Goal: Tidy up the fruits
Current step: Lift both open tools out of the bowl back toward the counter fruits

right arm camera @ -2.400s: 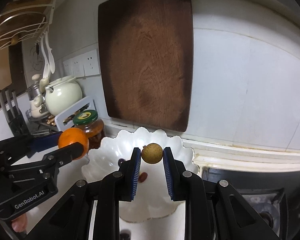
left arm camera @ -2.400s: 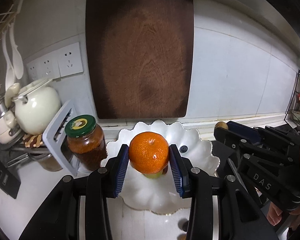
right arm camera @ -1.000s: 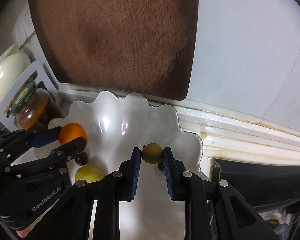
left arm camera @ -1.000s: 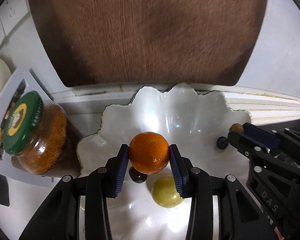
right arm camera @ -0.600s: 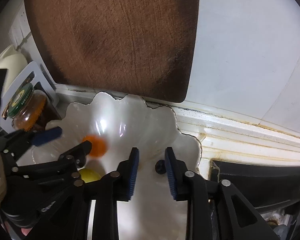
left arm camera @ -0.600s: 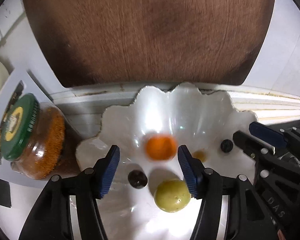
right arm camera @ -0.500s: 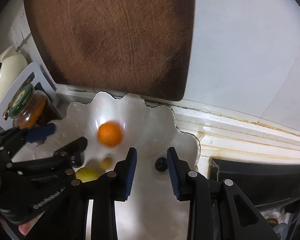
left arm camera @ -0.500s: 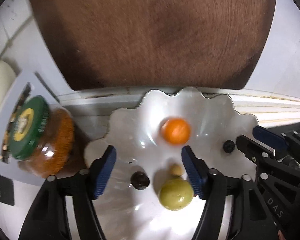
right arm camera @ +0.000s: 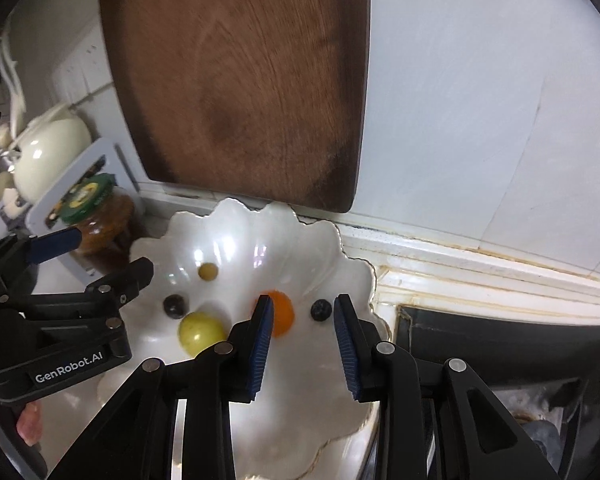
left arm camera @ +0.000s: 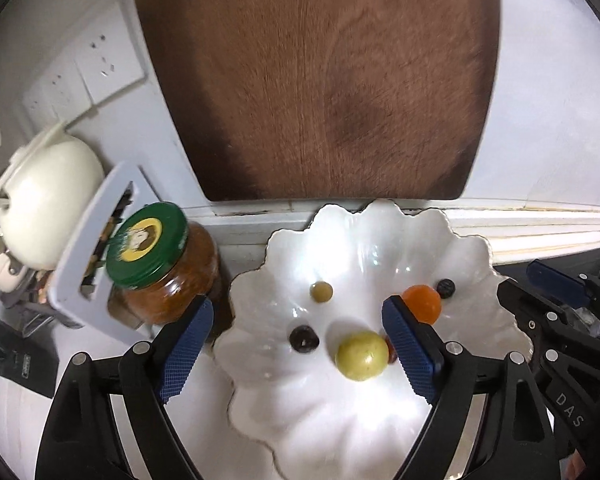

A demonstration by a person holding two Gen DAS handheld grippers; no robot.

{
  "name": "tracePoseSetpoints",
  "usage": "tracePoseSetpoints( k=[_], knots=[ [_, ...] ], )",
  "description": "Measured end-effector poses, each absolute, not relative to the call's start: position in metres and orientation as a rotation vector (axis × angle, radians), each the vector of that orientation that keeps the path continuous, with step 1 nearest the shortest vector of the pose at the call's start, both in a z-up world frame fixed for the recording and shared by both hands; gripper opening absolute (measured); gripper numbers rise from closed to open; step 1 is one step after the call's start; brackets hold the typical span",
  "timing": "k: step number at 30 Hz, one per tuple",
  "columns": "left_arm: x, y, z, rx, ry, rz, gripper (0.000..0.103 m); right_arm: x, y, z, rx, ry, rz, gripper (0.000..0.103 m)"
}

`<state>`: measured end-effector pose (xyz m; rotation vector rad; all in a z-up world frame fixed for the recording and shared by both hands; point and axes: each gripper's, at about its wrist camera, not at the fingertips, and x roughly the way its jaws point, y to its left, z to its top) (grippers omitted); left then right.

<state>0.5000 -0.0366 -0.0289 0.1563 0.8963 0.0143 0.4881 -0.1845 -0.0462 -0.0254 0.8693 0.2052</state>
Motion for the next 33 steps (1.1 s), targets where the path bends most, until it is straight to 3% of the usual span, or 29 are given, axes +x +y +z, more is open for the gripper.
tracePoseSetpoints(
  k=[33],
  knots=[
    [0.328, -0.036, 0.041, 0.134, 0.656, 0.033, 0.092, 0.344, -0.205, 0.010, 0.010, 0.691, 0.310, 0.033]
  ],
)
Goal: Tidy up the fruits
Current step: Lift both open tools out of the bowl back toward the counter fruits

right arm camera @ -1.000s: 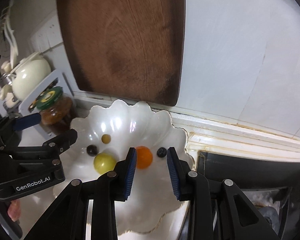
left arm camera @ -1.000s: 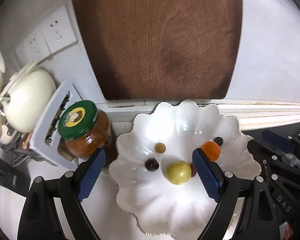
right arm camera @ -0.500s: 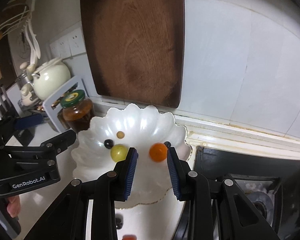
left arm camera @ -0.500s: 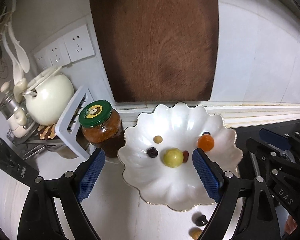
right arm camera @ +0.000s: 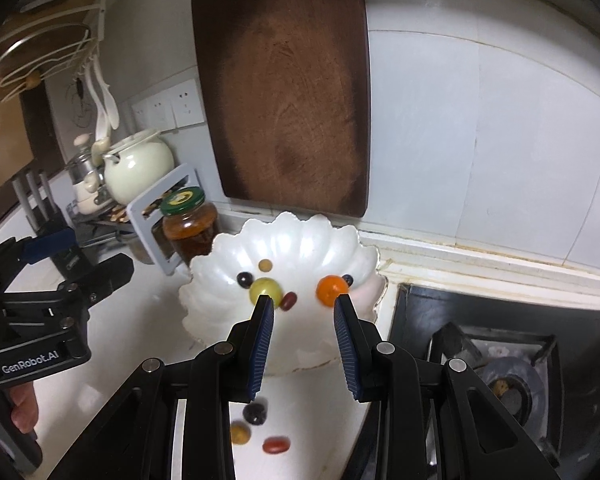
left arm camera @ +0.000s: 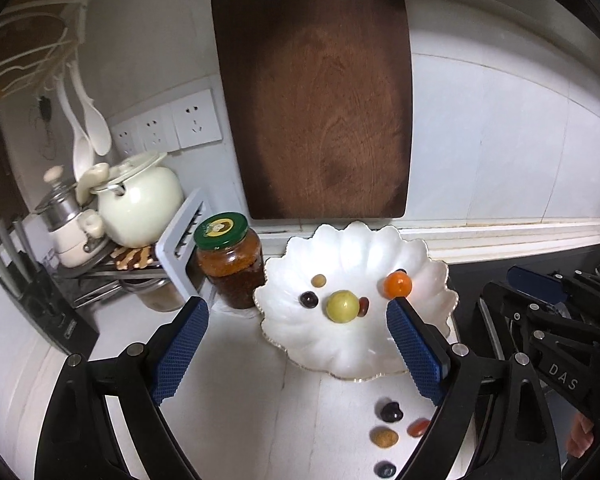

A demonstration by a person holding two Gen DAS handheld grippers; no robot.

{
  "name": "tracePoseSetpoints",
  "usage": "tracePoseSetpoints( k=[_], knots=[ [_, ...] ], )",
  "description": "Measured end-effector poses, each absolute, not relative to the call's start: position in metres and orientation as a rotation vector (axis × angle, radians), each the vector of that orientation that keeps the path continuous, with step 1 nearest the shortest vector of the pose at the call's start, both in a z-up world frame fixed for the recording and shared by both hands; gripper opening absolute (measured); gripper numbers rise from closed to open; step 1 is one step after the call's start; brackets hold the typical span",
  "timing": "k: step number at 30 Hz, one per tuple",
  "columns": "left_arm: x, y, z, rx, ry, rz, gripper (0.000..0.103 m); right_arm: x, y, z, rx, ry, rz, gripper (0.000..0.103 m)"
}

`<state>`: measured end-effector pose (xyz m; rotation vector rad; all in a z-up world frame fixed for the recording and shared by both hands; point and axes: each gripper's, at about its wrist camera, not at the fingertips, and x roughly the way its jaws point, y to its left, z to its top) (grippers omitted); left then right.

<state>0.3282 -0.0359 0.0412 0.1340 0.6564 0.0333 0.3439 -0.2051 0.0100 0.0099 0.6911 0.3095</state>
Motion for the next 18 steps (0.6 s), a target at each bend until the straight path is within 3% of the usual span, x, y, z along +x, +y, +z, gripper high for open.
tracePoseSetpoints(
  k=[18],
  knots=[
    [0.258, -0.036, 0.026, 0.121, 0.642, 0.029, 0.092, 0.289, -0.212, -0.009, -0.009, 0.691, 0.375, 0.033]
  ],
)
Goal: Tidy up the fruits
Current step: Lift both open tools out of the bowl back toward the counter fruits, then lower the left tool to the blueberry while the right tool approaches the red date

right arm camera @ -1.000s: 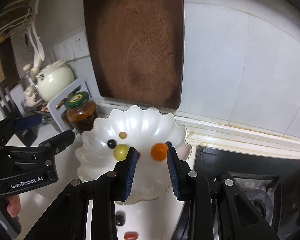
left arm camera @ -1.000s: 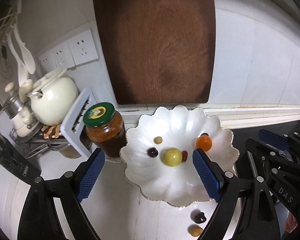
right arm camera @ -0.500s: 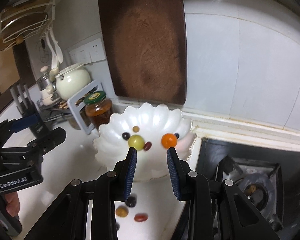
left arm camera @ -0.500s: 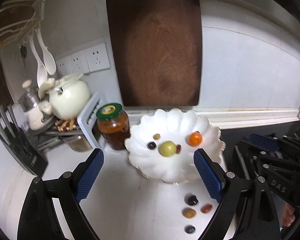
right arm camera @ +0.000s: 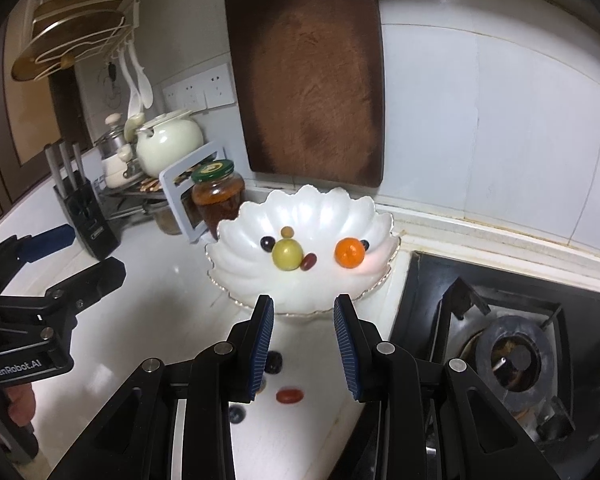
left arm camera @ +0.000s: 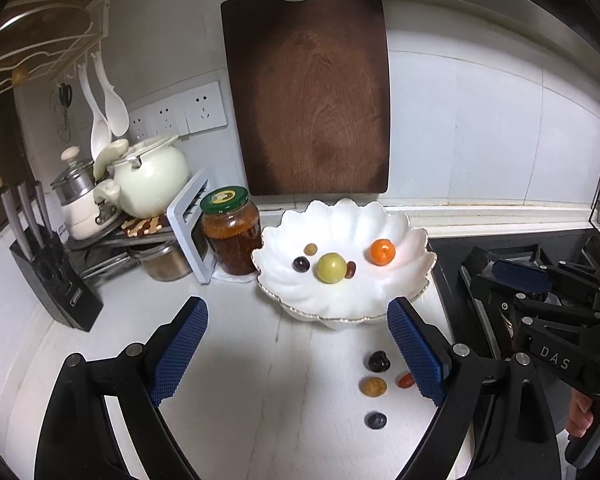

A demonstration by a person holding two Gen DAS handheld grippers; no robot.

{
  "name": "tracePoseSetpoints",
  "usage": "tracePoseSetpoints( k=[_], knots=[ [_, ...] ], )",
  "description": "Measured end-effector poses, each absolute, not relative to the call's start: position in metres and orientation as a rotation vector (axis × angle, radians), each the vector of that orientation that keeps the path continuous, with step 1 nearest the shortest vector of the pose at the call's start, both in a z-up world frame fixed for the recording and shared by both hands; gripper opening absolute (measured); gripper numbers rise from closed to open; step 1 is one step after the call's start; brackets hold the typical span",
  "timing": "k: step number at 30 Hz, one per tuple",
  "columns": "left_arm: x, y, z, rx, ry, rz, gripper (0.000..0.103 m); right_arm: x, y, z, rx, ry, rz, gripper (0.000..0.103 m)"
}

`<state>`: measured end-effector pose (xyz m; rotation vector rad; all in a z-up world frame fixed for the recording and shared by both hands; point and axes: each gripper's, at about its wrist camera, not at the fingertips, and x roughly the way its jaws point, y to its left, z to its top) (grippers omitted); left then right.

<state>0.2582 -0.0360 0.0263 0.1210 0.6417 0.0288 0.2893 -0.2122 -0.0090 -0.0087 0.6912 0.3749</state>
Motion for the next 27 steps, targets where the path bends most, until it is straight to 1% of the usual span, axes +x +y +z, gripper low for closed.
tracePoseSetpoints(
  k=[9, 17, 27],
  knots=[
    [0.241, -0.042, 0.002, 0.112, 0.679, -0.015, 0.092, 0.273, -0.210, -0.030, -0.016, 0.725, 0.411, 0.033],
    [0.230, -0.052, -0.016, 0.149, 0.671, -0.017, 0.092, 0.267, -0.211, -0.052, -0.015, 0.778, 0.430, 0.033],
    [0.226, -0.055, -0.046, 0.124, 0.728, -0.055, 0.092, 0.267, -0.206, -0.075, -0.045, 0.834, 0.449, 0.033]
  ],
)
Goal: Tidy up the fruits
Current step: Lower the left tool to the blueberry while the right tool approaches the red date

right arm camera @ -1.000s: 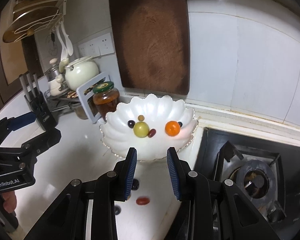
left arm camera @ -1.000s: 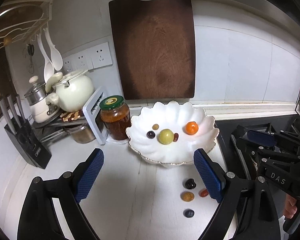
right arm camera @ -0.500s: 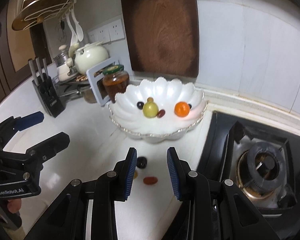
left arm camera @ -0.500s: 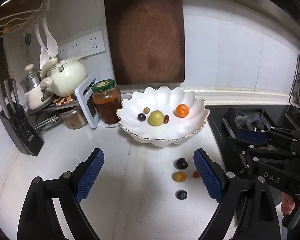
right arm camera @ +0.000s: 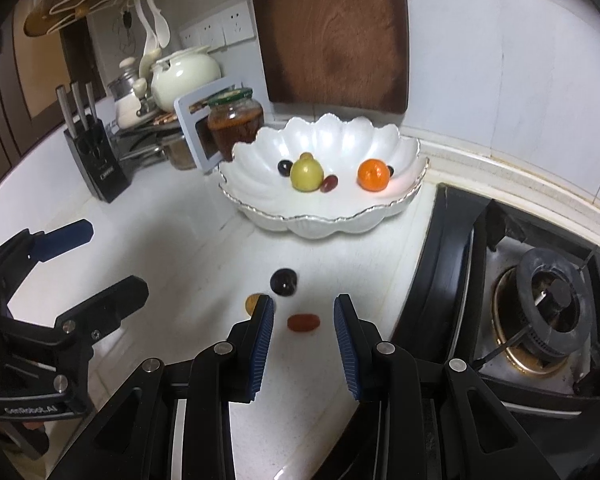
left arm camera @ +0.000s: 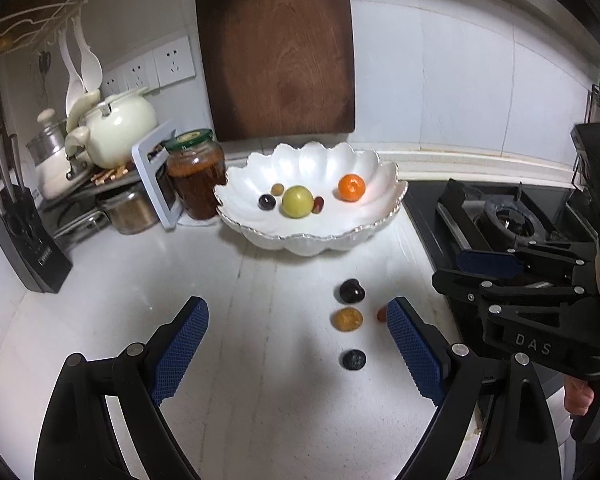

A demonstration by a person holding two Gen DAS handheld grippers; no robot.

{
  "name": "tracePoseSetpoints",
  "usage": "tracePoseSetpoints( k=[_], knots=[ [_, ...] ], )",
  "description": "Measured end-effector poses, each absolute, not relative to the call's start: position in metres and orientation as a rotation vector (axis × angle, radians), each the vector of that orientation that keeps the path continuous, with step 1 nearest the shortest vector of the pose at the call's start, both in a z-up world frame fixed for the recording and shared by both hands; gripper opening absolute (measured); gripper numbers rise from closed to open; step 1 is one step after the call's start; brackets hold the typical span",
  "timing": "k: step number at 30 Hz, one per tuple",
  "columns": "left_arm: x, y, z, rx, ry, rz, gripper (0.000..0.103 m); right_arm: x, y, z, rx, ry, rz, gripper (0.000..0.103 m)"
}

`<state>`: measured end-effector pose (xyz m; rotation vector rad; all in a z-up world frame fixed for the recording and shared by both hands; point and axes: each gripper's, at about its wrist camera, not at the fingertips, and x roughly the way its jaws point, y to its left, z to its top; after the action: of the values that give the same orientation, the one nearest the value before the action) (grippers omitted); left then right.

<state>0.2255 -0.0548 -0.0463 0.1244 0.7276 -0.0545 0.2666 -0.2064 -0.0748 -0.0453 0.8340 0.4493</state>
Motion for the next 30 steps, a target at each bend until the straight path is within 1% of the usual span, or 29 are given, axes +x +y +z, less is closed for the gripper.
tracePoseSetpoints(
  k=[9, 11, 13, 18, 22, 25, 30],
  knots=[
    [0.224, -0.057, -0.074, 0.103, 0.768, -0.082, 0.088, 0.270, -0.201, -0.094, -0.066, 0.887, 0.476, 0.033],
    [0.224, -0.057, -0.079, 0.095, 0.777, -0.084, 0.084, 0.272, -0.200, -0.098, -0.063, 0.901, 0.481, 0.033],
    [0.224, -0.058, -0.085, 0.088, 0.788, -0.092, 0.083, 0.275, -0.199, -0.104, -0.064, 0.914, 0.480, 0.033],
    [0.226, -0.060, -0.098, 0.096, 0.798, -0.102, 0.076, 0.275, -0.194, -0.114, -0.094, 0.921, 0.464, 0.033],
    [0.228, -0.062, -0.107, 0.102, 0.806, -0.125, 0.070, 0.277, -0.193, -0.124, -0.090, 0.940, 0.473, 0.033],
    [0.230, -0.065, -0.113, 0.101, 0.818, -0.146, 0.062, 0.280, -0.192, -0.130, -0.078, 0.953, 0.474, 0.033],
    [0.233, -0.072, -0.122, 0.109, 0.828, -0.173, 0.056, 0.286, -0.189, -0.137, -0.062, 0.963, 0.478, 0.033]
  ],
)
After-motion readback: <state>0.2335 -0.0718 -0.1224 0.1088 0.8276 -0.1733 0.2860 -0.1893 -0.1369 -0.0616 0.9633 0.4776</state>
